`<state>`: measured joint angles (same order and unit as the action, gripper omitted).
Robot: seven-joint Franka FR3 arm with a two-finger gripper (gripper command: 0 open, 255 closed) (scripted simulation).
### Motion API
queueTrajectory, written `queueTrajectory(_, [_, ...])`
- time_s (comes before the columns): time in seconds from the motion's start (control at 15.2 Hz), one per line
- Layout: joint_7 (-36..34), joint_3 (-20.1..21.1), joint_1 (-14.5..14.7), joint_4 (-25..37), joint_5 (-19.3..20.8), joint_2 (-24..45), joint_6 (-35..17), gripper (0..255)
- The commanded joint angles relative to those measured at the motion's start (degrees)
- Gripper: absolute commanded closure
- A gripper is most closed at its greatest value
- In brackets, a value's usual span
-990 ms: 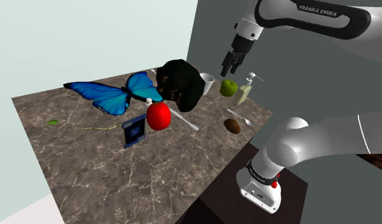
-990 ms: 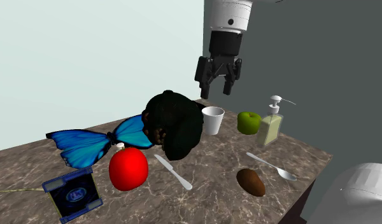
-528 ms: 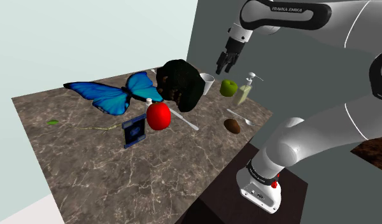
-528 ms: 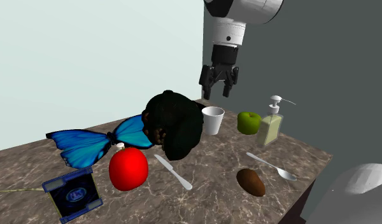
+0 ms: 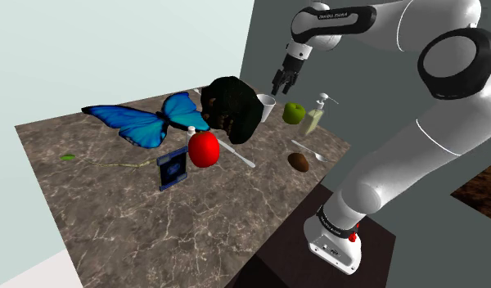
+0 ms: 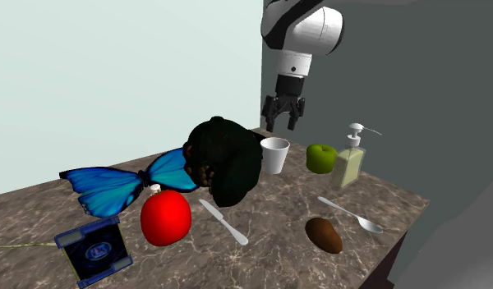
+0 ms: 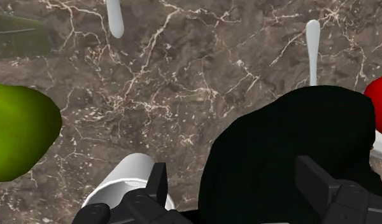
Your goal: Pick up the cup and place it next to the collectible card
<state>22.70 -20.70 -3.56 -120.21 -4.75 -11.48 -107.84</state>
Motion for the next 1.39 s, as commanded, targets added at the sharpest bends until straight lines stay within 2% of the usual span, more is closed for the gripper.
queueTrajectory(0.0, [2.8, -1.8, -0.6, 2.9, -1.7, 4.4, -0.6, 0])
queueTrajectory(0.46, [10.7, -5.0, -3.9, 15.9, -9.7, 21.3, -0.2, 0])
queueTrajectory(0.92, [15.7, -4.7, -10.9, 33.6, -17.4, 39.0, 4.0, 0])
queueTrajectory(0.99, [15.8, -4.5, -11.5, 35.0, -17.8, 40.2, 4.4, 0])
queueTrajectory(1.32, [16.3, -4.1, -11.0, 32.0, -18.3, 40.7, 0.9, 0])
